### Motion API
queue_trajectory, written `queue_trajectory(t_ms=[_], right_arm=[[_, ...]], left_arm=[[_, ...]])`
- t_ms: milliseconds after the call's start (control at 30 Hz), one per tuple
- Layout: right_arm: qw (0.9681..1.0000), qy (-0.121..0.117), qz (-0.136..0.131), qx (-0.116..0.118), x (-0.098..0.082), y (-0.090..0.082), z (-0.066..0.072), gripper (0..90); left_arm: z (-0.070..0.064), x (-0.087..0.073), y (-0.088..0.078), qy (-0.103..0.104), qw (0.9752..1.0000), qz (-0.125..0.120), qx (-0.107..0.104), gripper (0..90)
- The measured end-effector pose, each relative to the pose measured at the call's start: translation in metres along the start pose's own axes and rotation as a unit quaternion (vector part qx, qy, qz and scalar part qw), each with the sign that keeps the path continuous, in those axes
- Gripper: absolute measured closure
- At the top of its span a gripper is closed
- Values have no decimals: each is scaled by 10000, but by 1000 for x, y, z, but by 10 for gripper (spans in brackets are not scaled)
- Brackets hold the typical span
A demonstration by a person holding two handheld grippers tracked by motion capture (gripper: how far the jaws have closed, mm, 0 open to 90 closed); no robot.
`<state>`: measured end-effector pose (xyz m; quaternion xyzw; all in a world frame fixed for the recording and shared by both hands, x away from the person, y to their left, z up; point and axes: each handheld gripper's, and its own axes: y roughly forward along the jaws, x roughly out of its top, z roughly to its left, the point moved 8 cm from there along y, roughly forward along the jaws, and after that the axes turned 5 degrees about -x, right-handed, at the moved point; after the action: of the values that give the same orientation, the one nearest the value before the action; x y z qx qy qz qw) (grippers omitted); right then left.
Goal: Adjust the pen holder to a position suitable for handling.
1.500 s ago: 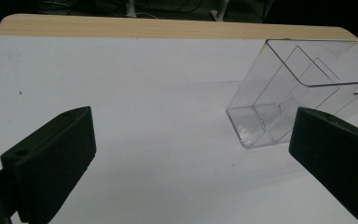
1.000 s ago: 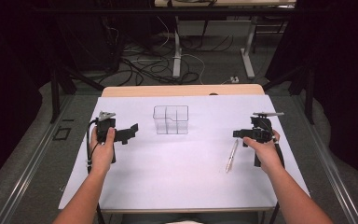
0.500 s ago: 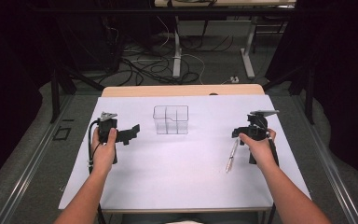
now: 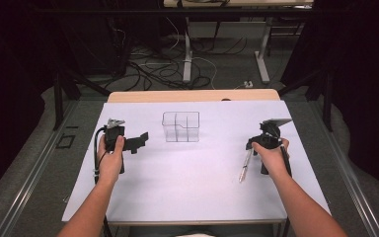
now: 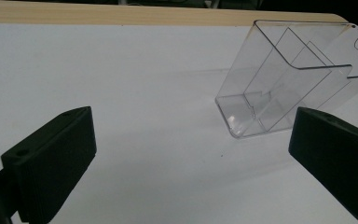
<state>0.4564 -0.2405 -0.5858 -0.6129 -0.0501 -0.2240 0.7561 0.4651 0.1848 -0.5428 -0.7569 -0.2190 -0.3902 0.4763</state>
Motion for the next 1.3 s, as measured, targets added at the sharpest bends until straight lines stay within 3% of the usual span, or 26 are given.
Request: queue_trajectory(t_ms=[300,400,500,533,600,933,1033,1200,1300], right_arm=[[9996,164,199,-105,-4,11,-2,663],[9997,195,118,-119,-3,15,-2,677],[9995,179,256,-110,-4,15,-3,694],[9994,311,115,-98,-2,18,-2,696],[9992,265,279,-50,-4,16,-3,700],[9986,390,364,-12,-4,18,-5,705],[9977,549,397,-2,-3,18,-5,717],[9978,588,312,51,-2,20,-6,738],[9972,621,413,81,-2,19,-6,750]], left_arm=[[0,0,2,1,10000,-7,4,4],[0,-1,2,7,10000,12,5,4],[0,-1,2,7,10000,22,8,5],[0,-1,2,10,10000,23,10,5],[0,-1,2,4,10000,18,6,5],[1,-1,3,-1,10000,34,19,7],[1,-1,3,-1,10000,31,14,7],[1,-1,3,-5,10000,25,19,7],[1,-1,3,-19,10000,22,23,7]])
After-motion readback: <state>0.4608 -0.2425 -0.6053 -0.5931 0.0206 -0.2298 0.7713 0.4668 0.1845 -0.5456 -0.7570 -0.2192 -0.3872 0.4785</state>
